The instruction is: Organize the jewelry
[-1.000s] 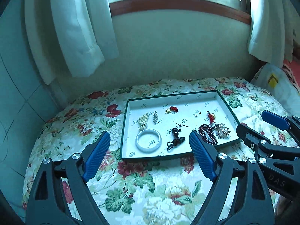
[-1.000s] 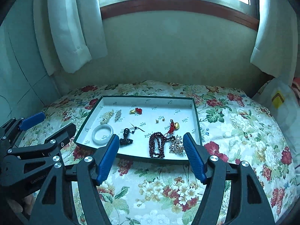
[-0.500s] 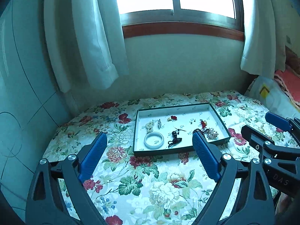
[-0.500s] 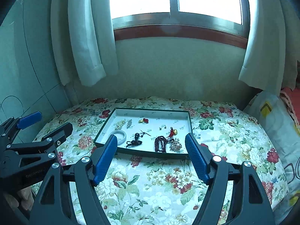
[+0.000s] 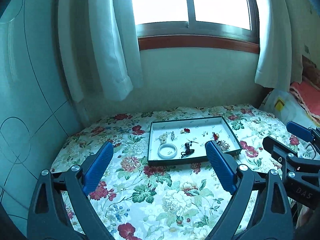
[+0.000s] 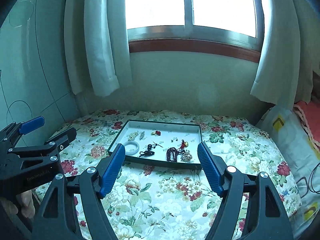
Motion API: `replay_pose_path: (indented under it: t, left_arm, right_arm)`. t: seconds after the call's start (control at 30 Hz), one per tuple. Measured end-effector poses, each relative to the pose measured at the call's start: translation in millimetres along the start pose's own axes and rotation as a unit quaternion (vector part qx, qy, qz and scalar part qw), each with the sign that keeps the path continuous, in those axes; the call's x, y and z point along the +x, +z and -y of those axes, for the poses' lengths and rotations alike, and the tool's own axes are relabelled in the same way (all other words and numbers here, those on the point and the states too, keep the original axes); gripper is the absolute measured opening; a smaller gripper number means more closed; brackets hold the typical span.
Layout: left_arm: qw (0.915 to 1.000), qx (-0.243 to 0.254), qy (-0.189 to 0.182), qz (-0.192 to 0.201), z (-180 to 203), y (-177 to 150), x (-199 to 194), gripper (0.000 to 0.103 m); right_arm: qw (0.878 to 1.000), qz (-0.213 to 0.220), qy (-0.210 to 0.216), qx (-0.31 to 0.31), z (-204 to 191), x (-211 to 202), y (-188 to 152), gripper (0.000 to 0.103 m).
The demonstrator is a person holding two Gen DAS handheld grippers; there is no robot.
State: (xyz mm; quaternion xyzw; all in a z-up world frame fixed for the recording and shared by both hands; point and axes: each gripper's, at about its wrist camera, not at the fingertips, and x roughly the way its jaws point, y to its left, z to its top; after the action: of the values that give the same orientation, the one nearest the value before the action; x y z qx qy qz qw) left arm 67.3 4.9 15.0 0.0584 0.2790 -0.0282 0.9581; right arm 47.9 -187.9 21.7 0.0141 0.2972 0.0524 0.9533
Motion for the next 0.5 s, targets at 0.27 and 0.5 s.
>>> replay_pose_path:
  t: [0.27, 0.5]
  left_arm:
    - [1.0, 0.0, 0.0, 0.006, -2, -1, -10, 0.094]
    - [0.9999, -0.001, 0.0, 0.011, -1, -2, -16, 0.094]
  right_arm:
    - [1.0, 0.008, 0.002, -0.003, -1, -5, 1, 0.074]
    - [1.0, 0.013, 0.002, -0.005, -3, -10, 1, 0.074]
